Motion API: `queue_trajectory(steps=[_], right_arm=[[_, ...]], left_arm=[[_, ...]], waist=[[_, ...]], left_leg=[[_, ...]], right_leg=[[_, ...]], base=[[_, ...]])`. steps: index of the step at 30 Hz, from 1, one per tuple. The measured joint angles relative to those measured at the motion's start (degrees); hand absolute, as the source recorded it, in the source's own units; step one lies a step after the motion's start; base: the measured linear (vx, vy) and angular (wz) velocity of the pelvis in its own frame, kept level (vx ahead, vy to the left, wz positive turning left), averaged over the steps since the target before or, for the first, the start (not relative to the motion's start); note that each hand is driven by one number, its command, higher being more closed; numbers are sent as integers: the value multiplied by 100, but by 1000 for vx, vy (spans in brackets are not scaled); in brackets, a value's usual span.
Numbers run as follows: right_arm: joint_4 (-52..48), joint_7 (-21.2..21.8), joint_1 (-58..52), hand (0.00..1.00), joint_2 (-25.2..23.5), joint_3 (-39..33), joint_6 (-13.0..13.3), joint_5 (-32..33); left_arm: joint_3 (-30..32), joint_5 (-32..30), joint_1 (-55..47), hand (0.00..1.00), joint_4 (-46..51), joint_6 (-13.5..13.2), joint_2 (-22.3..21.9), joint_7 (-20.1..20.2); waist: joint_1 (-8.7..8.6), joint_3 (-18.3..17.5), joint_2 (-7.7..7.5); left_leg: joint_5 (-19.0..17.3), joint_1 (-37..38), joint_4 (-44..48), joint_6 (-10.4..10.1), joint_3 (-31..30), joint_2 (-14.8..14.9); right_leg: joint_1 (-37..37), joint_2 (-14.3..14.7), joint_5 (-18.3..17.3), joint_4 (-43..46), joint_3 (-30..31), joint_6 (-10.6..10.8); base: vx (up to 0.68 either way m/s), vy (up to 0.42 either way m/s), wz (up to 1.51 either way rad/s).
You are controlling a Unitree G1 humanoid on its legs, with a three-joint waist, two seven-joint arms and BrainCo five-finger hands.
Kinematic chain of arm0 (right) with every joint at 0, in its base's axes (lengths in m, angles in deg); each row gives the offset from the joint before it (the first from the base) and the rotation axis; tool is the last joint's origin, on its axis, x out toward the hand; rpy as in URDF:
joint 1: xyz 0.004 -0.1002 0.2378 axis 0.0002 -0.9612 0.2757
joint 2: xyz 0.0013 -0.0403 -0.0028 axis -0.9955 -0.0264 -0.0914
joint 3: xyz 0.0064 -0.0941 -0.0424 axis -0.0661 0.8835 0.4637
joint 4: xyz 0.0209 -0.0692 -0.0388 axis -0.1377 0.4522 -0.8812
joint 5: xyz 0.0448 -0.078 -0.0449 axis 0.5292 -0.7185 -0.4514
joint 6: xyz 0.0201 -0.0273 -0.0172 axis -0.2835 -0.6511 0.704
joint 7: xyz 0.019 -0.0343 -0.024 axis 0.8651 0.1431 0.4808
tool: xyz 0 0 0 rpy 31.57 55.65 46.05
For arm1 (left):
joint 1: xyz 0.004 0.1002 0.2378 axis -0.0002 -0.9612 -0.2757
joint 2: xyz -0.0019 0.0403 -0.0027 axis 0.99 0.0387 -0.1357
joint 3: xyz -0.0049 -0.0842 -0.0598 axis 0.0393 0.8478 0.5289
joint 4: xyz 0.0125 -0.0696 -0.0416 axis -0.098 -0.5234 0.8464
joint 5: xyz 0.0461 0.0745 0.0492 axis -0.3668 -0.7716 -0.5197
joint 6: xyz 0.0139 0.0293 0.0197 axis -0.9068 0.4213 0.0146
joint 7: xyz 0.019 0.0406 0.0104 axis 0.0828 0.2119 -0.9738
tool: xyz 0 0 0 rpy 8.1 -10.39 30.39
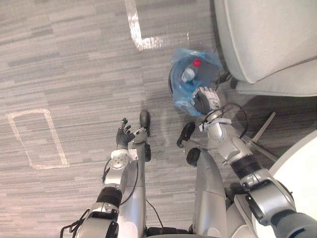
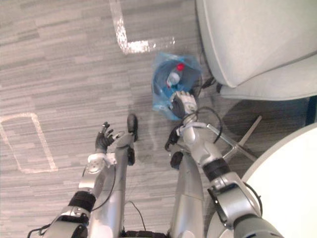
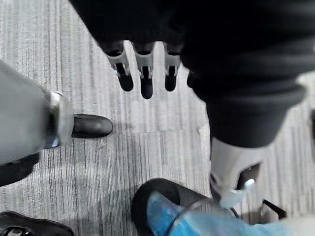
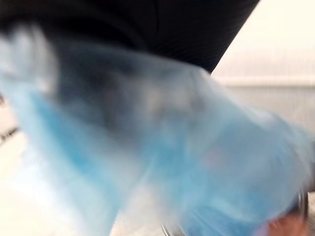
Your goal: Gather rubbish on tea table into small bin, then transfer packed bag to large trash can.
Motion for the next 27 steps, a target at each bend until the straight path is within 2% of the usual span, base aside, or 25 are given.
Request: queue_trajectory(steps=[1, 3, 5, 6, 7, 8, 13, 16, 21, 27], right_arm=[[-78, 24, -87, 100, -36, -11, -1, 1], [-430, 131, -665, 100, -331, -26, 7, 123], [-606, 209, -924, 100, -439, -24, 17, 150], [-623, 302, -1101, 100, -551, -20, 106, 223], [-614, 372, -1209, 100, -581, 33, 161, 330], [-614, 382, -1239, 100, -579, 37, 187, 339], [-485, 636, -1400, 100, -580, -56, 288, 556], [-342, 764, -1487, 100, -581, -82, 324, 623], [-342, 979, -1560, 100, -520, -60, 435, 790], [-189, 1353, -1487, 100, -254, 347, 496, 1050]], left_arm=[[0, 0, -46, 0, -40, 11, 2, 1], [-1, -67, -372, 0, -332, 111, -1, 10], [-5, -127, -494, 0, -544, 152, -4, 29], [-9, -222, -620, 0, -782, 178, 4, 114], [-21, -243, -718, 0, -1050, 219, 16, 139], [-36, -262, -740, 0, -1129, 222, 16, 144], [-96, -452, -999, 0, -1610, 287, 95, 239], [-101, -556, -1215, 0, -1618, 333, 126, 243], [-230, -559, -1450, 0, -1452, 327, 141, 268], [-461, -667, -1770, 0, -934, 316, 161, 481]], waist=[[-11, -8, -13], [-48, -294, -170], [-98, -458, -220], [-103, -657, -306], [-110, -896, -340], [-116, -960, -343], [-170, -1341, -319], [-187, -1574, -262], [-177, -1764, -97], [-163, -1861, -13]], left_leg=[[-14, 109, -18, -5, 15, 8], [-61, 697, -216, -47, 145, 61], [-69, 1035, -368, -60, 185, 70], [-75, 1395, -577, -72, 282, 83], [-76, 1679, -790, -80, 328, 79], [-70, 1763, -856, -83, 348, 80], [52, 2748, -1516, -119, 554, 55], [53, 3191, -1767, -119, 689, 10], [48, 3775, -1978, -117, 851, -93], [-106, 4137, -1984, -110, 920, -179]], right_leg=[[114, 12, 4, -41, 6, 8], [650, 133, 46, -359, 106, 73], [986, 182, 77, -561, 119, 107], [1287, 251, 131, -802, 212, 148], [1540, 330, 219, -1088, 310, 177], [1623, 348, 257, -1178, 320, 180], [2637, 530, 718, -2214, 518, 243], [3034, 558, 835, -2555, 670, 330], [3435, 546, 894, -2692, 970, 382], [3569, 534, 1004, -2815, 1378, 492]], base=[[52, -21, -21], [63, -15, -27], [78, -11, -20], [153, -13, -38], [108, -8, -38], [128, 12, -32], [143, 33, -24], [104, 44, -25], [39, 44, -27], [-81, 49, -35]])
